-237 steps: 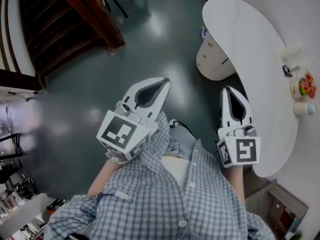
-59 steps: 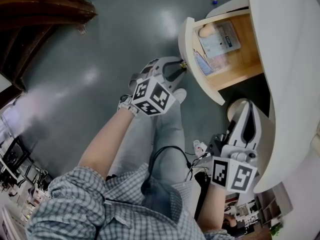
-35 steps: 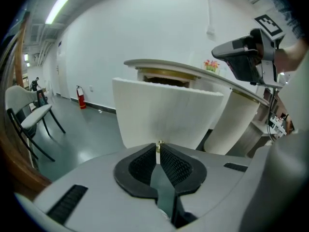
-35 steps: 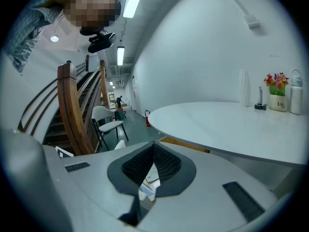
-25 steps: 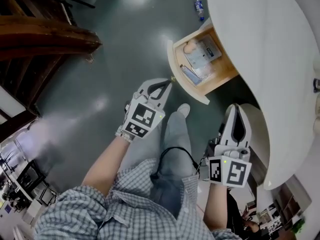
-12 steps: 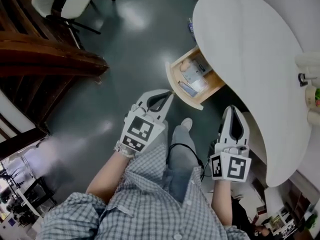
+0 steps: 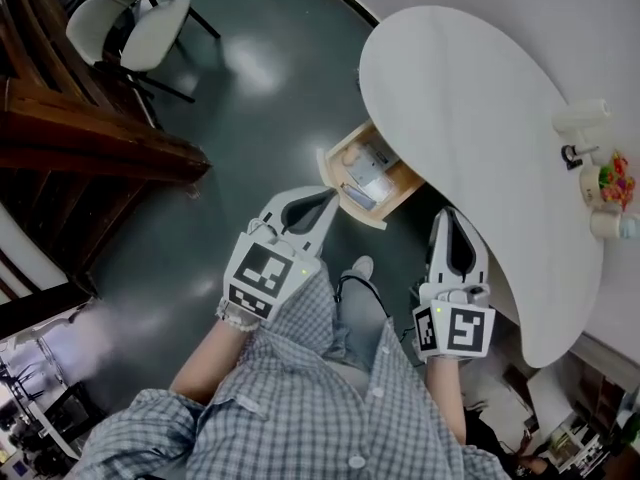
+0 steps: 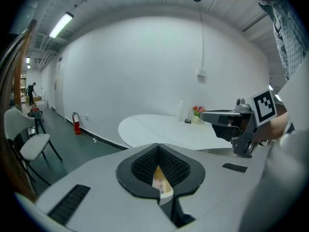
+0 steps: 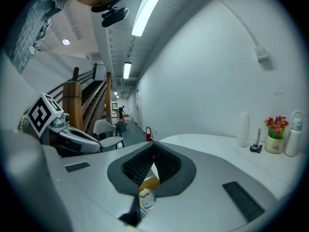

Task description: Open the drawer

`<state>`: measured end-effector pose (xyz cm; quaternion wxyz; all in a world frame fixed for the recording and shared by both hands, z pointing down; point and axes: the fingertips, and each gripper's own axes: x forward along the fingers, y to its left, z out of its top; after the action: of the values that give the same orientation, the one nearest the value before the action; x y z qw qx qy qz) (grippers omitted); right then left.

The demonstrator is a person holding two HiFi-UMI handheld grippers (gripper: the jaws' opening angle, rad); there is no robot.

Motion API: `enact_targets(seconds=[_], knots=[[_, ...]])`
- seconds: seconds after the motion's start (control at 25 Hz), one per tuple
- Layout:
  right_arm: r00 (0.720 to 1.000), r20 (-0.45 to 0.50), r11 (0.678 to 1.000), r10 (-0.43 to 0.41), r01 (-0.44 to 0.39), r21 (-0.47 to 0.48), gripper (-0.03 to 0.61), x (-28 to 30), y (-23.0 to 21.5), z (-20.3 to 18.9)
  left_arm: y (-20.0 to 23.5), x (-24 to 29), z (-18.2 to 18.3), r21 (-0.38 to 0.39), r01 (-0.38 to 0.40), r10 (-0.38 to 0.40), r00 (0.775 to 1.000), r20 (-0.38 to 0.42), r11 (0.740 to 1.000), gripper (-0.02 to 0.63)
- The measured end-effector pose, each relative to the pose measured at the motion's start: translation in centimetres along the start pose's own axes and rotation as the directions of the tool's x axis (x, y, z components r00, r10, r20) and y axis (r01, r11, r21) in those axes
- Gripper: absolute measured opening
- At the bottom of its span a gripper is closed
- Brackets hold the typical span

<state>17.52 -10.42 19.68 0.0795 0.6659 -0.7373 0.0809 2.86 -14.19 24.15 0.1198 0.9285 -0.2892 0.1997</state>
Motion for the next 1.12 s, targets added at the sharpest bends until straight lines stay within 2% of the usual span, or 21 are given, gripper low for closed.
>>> enact_targets(seconds=[0.32,0.52,0.8,1.12], knots=[[0.999,0.037,0.999,0.037,-0.037,-0.021,0.002,-1.2,1.1,2.1,-1.4,-0.7,4.1,0.093,0.001,-0.006,0.998,0.057,0.996,0.005],[0.998,0.049,0.998,0.049,-0.048,-0.027,0.002,-1.8,0.7,2.8,-2.1,-0.7,5.7,0.045,0.015,-0.02,0.995,0.097,0.999,0.005],[0.995,0.089,0.997,0.04,-0.034,-0.069,0.002,-2.2,0.1,4.2,-2.1,-0.5,6.5,0.065,0.021,-0.027,0.995,0.098,0.998,0.005],[0.996,0.087,0.998,0.025,-0.02,-0.056,0.002,-2.3,-0.6,4.2,-2.6,-0.4,6.4,0.073,0.039,-0.046,0.995,0.091,0.997,0.005]])
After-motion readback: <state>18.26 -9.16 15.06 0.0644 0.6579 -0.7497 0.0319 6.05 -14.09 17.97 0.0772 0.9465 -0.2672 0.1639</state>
